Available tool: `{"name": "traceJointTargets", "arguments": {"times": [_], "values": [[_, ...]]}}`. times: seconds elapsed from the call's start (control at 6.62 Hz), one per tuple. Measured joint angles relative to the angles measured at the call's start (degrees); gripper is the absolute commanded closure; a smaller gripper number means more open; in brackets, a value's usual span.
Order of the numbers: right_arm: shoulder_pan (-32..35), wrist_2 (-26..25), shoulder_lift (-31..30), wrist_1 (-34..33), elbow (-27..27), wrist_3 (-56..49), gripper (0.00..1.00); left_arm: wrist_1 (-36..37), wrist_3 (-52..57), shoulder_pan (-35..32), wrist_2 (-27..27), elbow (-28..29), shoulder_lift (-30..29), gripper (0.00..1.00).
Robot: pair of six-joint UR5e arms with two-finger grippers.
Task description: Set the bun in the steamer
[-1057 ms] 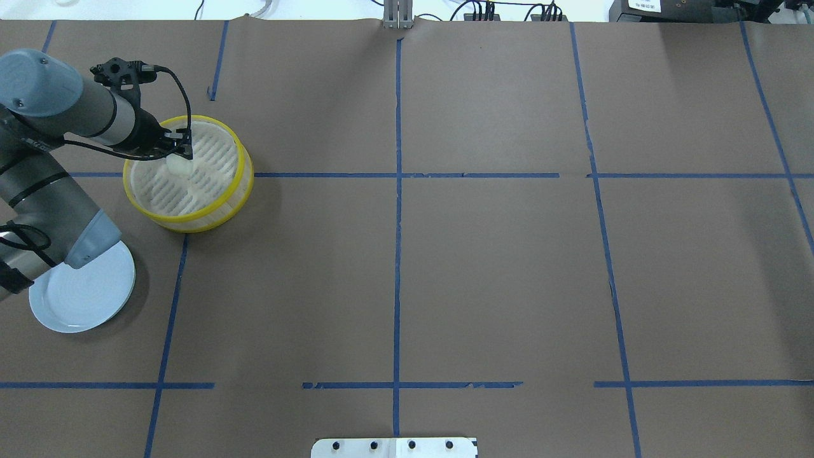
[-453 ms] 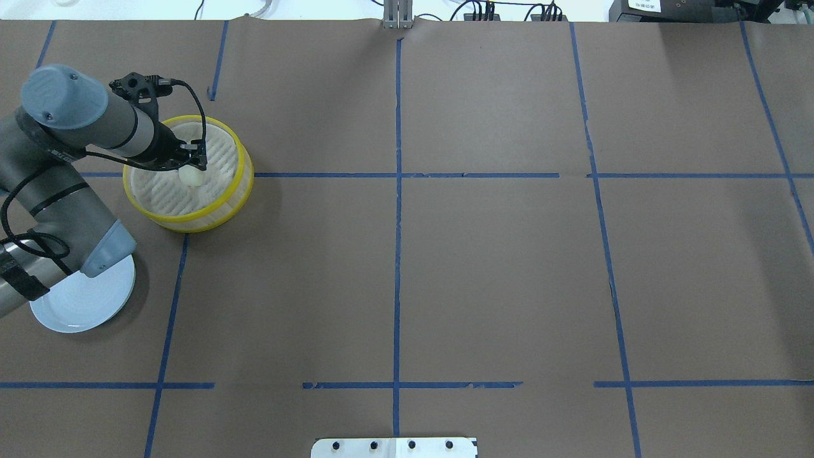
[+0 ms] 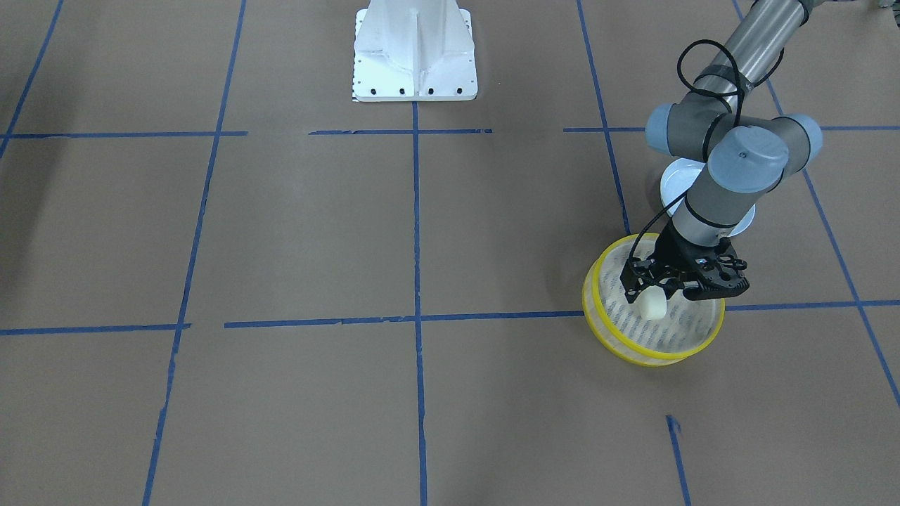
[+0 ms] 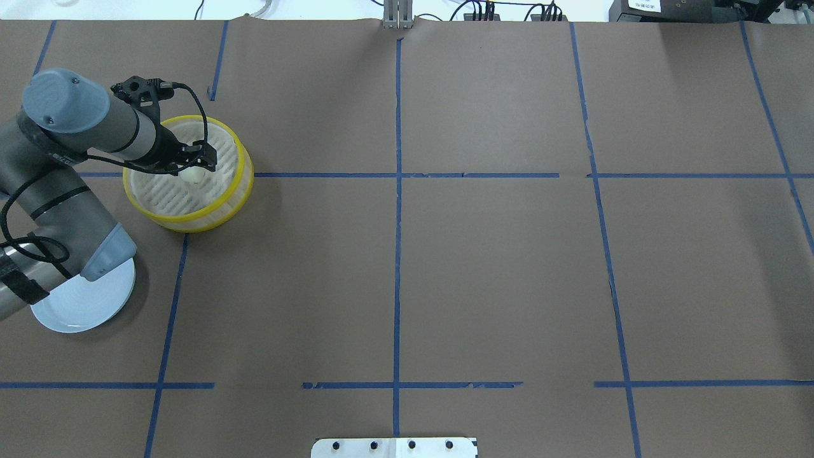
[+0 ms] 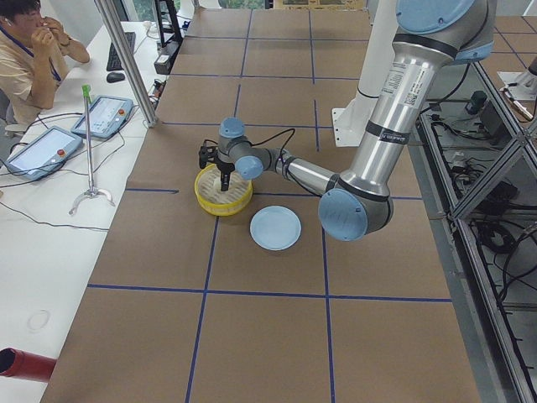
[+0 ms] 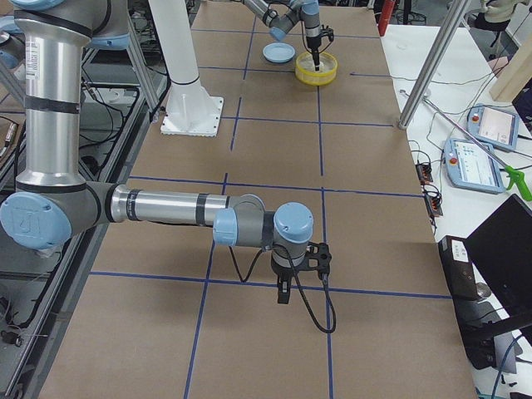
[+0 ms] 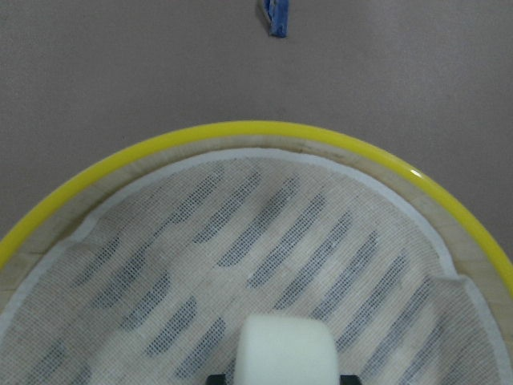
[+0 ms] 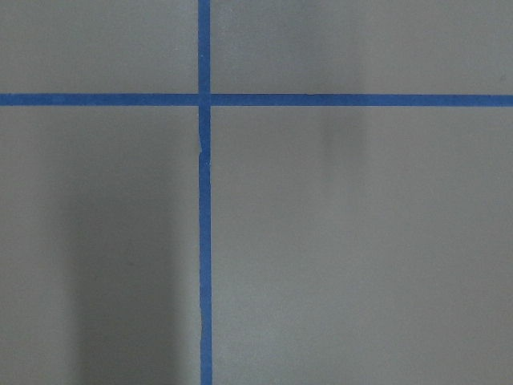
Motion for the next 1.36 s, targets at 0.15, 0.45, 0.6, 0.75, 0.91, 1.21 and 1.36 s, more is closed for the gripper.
{"name": "traceJointTargets", "arguments": {"times": [0.15,0.45,0.6,0.75,0.91,1.21,1.36], "values": [[0.0,0.0,0.0,0.0,0.0,0.0,0.0,0.47,0.18,-1.05,-0.14,-2.29,0.16,0.01],[0.0,0.0,0.0,0.0,0.03,0.0,0.0,7.92,7.64,-6.05,-1.17,-7.25,0.76,0.01],[0.0,0.0,0.0,0.0,0.02,0.0,0.0,11.58,17.48,-10.23,-5.13,-9.3,3.08,0.01],[0.0,0.0,0.0,0.0,0.01,0.0,0.0,12.71,28.23,-15.62,-11.05,-10.44,7.4,0.01],[0.0,0.0,0.0,0.0,0.0,0.0,0.0,13.04,40.02,-21.3,-15.01,-11.83,13.54,0.01],[0.0,0.0,0.0,0.0,0.0,0.0,0.0,14.85,58.64,-32.33,-18.56,-12.82,23.16,0.01],[0.0,0.0,0.0,0.0,0.0,0.0,0.0,18.49,65.96,-37.52,-20.69,-12.18,25.13,0.0]]}}
